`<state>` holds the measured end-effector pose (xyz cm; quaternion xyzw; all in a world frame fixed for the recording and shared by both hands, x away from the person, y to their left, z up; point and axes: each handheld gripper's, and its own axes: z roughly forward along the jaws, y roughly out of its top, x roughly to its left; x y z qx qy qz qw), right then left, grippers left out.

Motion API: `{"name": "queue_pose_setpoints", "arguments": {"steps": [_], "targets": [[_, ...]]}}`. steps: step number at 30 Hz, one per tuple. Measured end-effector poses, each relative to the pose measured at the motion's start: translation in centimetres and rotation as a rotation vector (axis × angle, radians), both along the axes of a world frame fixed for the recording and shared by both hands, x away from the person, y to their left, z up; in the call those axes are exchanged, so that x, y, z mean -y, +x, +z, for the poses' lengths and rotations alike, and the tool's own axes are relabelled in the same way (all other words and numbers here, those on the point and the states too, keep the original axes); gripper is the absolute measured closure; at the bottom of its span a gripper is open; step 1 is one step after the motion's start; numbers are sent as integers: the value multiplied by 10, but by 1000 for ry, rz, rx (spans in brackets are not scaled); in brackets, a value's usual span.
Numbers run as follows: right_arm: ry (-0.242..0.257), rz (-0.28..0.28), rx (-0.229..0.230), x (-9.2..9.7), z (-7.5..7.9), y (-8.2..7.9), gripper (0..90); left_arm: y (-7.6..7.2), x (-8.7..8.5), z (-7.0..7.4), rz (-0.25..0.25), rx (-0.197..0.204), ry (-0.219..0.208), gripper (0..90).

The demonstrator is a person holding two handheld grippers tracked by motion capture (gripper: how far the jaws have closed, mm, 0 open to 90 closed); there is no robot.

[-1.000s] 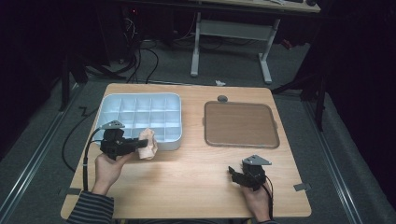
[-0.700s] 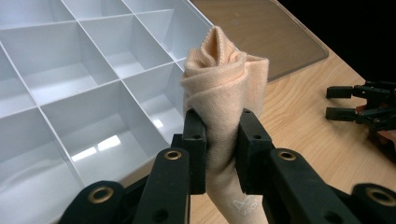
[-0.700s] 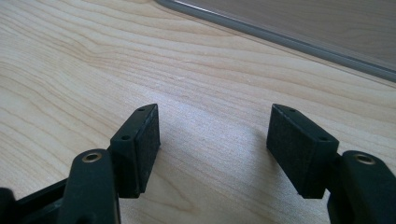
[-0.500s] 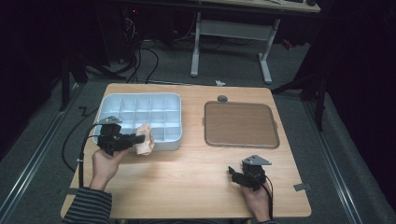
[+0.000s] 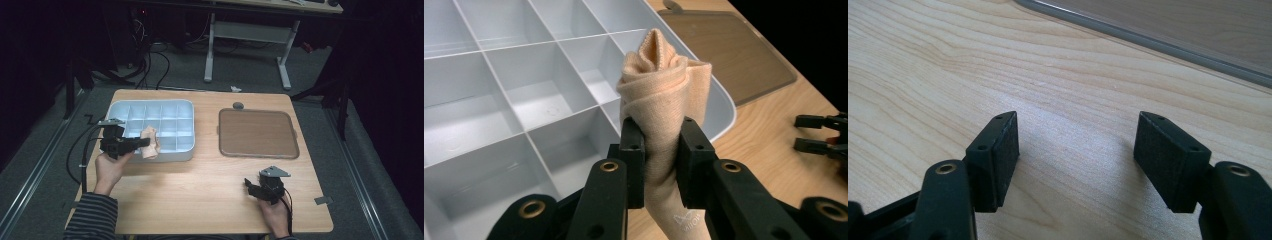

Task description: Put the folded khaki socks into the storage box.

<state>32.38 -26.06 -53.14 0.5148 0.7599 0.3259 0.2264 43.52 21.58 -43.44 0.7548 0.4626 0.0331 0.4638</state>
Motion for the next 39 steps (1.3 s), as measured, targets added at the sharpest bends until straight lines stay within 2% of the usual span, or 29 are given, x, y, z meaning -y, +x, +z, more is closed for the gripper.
{"name": "queue_pose_setpoints", "arguments": {"steps": [6,15,21,25,30,32,39], "targets": [[-1,-1,-1,0,0,0,344,5,-1,-4,3,-14,9,766],[-3,-1,0,0,0,0,344,13,-5,-9,24,-33,-3,766],[-5,1,1,0,0,0,344,21,-2,-4,13,-26,17,766],[-2,-1,-1,0,0,0,344,28,-3,-7,23,-49,17,766],[-2,-1,-1,0,0,0,344,35,0,-5,22,-53,19,765],[-2,-1,-1,0,0,0,344,37,0,-5,20,-58,3,766],[-2,-1,-1,0,0,0,344,42,2,-13,14,-89,32,766]]}}
